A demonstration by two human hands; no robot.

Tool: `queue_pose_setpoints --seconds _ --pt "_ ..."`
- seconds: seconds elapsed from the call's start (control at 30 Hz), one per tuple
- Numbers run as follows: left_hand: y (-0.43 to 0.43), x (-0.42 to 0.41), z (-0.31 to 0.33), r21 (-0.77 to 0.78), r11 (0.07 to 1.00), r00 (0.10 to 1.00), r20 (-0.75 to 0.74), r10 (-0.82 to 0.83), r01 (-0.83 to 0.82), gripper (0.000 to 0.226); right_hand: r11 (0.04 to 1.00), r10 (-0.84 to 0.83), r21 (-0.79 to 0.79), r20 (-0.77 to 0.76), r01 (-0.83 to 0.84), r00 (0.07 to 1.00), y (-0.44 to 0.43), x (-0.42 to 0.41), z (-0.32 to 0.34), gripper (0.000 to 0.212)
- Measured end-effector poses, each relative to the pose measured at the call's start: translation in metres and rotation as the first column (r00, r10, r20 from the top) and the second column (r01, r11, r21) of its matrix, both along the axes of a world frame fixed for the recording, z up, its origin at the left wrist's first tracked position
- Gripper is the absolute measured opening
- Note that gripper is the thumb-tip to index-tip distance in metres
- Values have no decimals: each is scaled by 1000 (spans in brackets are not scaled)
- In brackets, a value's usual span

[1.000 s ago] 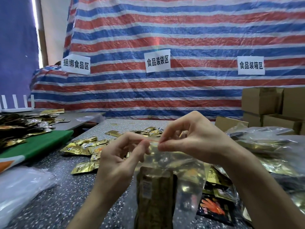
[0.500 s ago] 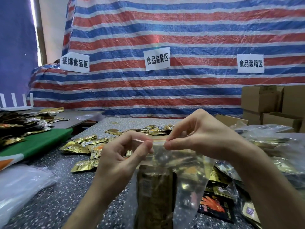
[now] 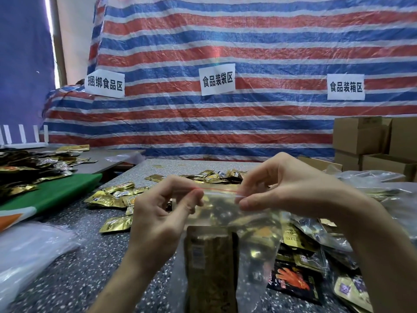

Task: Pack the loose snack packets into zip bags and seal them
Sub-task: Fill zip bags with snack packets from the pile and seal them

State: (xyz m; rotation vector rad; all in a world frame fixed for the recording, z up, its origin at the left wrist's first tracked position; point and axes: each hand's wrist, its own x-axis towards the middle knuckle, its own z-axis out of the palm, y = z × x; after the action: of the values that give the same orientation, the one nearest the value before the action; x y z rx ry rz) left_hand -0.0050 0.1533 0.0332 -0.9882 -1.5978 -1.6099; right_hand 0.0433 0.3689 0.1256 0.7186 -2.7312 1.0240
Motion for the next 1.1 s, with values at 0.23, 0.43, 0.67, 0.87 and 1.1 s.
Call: queue_pose_setpoints --seconds 0.23,0.43,0.67,0.87,1.1 --pt "-4 -8 -1 120 993 999 47 5 -10 5 998 -19 -54 33 21 999 16 4 4 22" --pt "-9 -14 -4 162 986 995 86 -48 34 8 992 -40 -111 102 52 994 33 2 3 29" --pt "-9 -19 -6 169 985 993 104 -47 29 10 980 -50 -186 113 70 992 46 -2 -2 38" --pt "-10 -19 -6 176 984 992 115 -59 39 6 972 -24 -230 119 51 993 44 -4 -3 26" --pt "-9 -16 -4 171 985 990 128 -58 35 8 961 -42 -272 56 56 998 30 -9 -6 15"
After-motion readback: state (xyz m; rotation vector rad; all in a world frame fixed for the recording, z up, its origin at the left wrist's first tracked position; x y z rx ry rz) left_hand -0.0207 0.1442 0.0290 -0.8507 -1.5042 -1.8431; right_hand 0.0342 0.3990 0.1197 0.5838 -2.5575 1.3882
